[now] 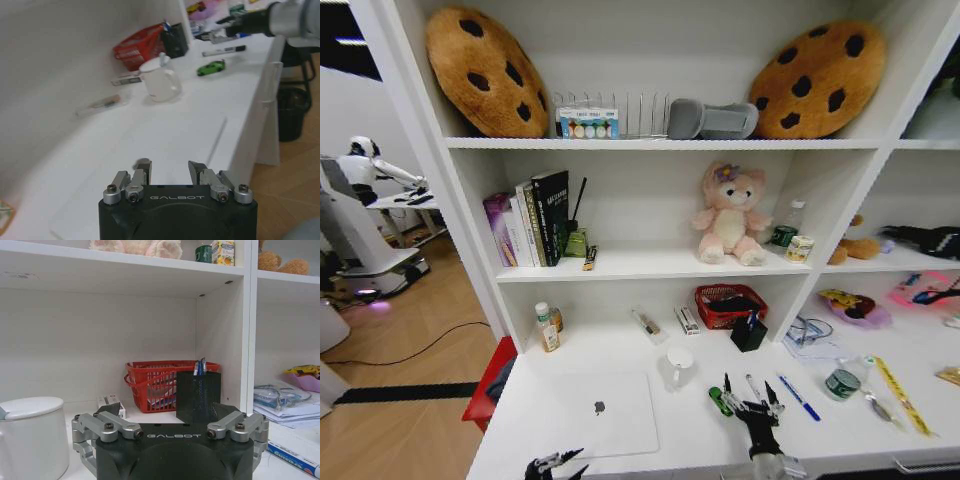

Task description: Organize the objects on the table.

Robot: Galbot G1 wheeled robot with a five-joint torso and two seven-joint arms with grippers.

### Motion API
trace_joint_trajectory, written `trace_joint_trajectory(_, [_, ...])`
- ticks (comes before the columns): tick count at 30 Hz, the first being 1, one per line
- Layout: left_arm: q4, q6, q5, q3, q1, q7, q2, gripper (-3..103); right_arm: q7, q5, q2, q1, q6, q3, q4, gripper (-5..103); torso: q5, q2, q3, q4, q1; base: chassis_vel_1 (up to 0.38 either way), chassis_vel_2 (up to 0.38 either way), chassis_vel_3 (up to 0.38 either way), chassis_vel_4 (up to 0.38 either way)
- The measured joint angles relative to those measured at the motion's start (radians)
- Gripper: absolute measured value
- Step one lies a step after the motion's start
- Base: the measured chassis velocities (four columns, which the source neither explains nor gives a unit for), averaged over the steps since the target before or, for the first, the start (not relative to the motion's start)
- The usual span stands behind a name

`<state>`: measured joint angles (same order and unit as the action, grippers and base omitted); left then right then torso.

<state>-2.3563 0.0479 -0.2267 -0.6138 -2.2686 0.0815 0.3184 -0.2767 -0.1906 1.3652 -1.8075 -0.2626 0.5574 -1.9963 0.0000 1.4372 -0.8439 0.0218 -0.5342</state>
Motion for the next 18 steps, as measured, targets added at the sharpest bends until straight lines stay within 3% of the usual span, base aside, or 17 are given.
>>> trace_joint_trajectory(3, [-0.025,-0.010,-0.137,-0.095,0.064,0.025,0.114,58,0.046,0.008,-0.018,-0.039,-0.001,0.006,-0.007,100,0.0001,0.000,0.000,-0.0001,0.000,0.000,0.000,0.000,0.000])
trace_joint_trajectory(4, [-0.025,-0.010,-0.137,-0.095,0.064,0.025,0.114,58,0.046,0.008,-0.018,-0.039,-0.001,0.006,-0.007,100,0.0001,0.000,0.000,-0.0001,0.000,0.000,0.000,0.000,0.000])
trace_joint_trajectory(6, [-0.051,-0.037,-0.230,-0.128,0.126,0.052,0.238,70,0.095,-0.006,-0.049,-0.070,-0.006,0.015,-0.010,100,0.0002,0.000,0.000,0.0000,0.000,0.000,0.000,0.000,0.000])
trace_joint_trajectory(7, [-0.051,-0.037,-0.230,-0.128,0.126,0.052,0.238,70,0.095,-0.006,-0.049,-0.070,-0.006,0.015,-0.010,100,0.0002,0.000,0.000,0.0000,0.000,0.000,0.000,0.000,0.000])
trace_joint_trajectory(8, [-0.059,-0.046,-0.256,-0.134,0.152,0.059,0.312,75,0.120,-0.018,-0.071,-0.084,-0.015,0.023,-0.009,100,0.0002,0.000,0.000,-0.0002,0.000,0.000,0.000,0.000,0.000])
trace_joint_trajectory(9, [-0.059,-0.046,-0.256,-0.134,0.152,0.059,0.312,75,0.120,-0.018,-0.071,-0.084,-0.015,0.023,-0.009,100,0.0002,0.000,0.000,-0.0002,0.000,0.000,0.000,0.000,0.000])
trace_joint_trajectory(11, [-0.065,-0.051,-0.271,-0.132,0.189,0.070,0.464,85,0.167,-0.056,-0.115,-0.098,-0.041,0.044,0.008,100,0.0002,0.000,0.000,-0.0005,0.000,0.000,0.000,0.000,0.000])
trace_joint_trajectory(12, [-0.065,-0.051,-0.271,-0.132,0.189,0.070,0.464,85,0.167,-0.056,-0.115,-0.098,-0.041,0.044,0.008,100,0.0002,0.000,0.000,-0.0005,0.000,0.000,0.000,0.000,0.000])
trace_joint_trajectory(14, [-0.075,-0.056,-0.283,-0.127,0.218,0.085,0.602,96,0.214,-0.116,-0.167,-0.103,-0.064,0.058,0.025,100,0.0000,0.000,0.000,-0.0005,0.000,0.000,0.000,0.000,0.000])
trace_joint_trajectory(15, [-0.075,-0.056,-0.283,-0.127,0.218,0.085,0.602,96,0.214,-0.116,-0.167,-0.103,-0.064,0.058,0.025,100,0.0000,0.000,0.000,-0.0005,0.000,0.000,0.000,0.000,0.000])
trace_joint_trajectory(17, [-0.095,-0.074,-0.307,-0.136,0.250,0.108,0.742,100,0.258,-0.196,-0.233,-0.091,-0.077,0.057,0.050,100,0.0003,0.000,0.000,-0.0002,0.000,0.000,0.000,0.000,0.000])
trace_joint_trajectory(18, [-0.095,-0.074,-0.307,-0.136,0.250,0.108,0.742,100,0.258,-0.196,-0.233,-0.091,-0.077,0.057,0.050,100,0.0003,0.000,0.000,-0.0002,0.000,0.000,0.000,0.000,0.000])
